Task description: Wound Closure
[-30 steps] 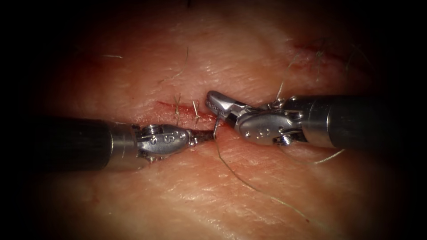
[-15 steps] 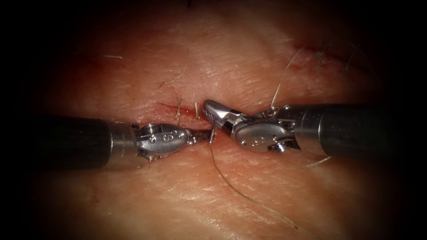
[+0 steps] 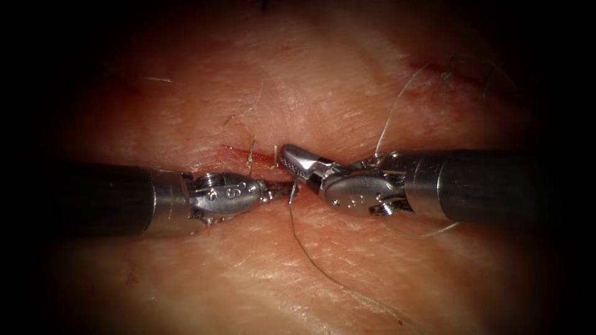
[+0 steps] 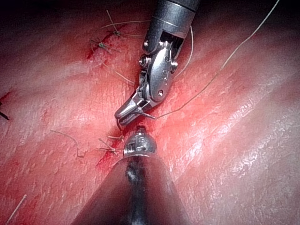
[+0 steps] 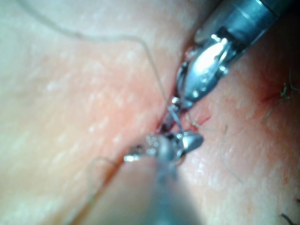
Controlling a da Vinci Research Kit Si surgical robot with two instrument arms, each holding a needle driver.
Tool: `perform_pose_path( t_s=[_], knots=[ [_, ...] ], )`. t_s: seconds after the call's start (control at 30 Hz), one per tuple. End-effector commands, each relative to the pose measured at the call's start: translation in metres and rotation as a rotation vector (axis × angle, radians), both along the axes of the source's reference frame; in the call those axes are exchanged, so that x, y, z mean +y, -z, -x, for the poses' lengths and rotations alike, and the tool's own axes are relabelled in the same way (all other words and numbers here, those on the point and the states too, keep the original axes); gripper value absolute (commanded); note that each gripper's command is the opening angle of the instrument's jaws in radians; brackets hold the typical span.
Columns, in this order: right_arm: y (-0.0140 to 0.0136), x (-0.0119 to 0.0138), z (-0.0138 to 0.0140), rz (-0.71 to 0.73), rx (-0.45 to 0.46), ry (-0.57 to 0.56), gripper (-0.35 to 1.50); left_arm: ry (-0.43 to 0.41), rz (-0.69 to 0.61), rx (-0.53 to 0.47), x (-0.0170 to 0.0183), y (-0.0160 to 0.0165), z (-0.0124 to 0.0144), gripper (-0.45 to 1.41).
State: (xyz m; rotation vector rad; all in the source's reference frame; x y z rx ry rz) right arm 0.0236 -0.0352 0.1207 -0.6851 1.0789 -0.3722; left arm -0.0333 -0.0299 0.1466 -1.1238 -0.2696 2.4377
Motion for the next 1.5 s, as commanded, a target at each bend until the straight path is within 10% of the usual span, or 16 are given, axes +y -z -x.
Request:
perform_pose_path(
  t_s=[0.03, 1.5],
  knots=[
    [-0.0007, -0.0002, -0.0006, -0.004, 0.003, 0.0, -0.35, -0.001, -0.002, 0.001, -0.0004, -0.0006, 0.0006, -0.16],
    [-0.0031, -0.0009, -0.0011, -0.158, 0.088, 0.024, -0.35, -0.003, -0.004, -0.001, -0.0003, -0.0003, 0.0003, -0.18]
  ],
)
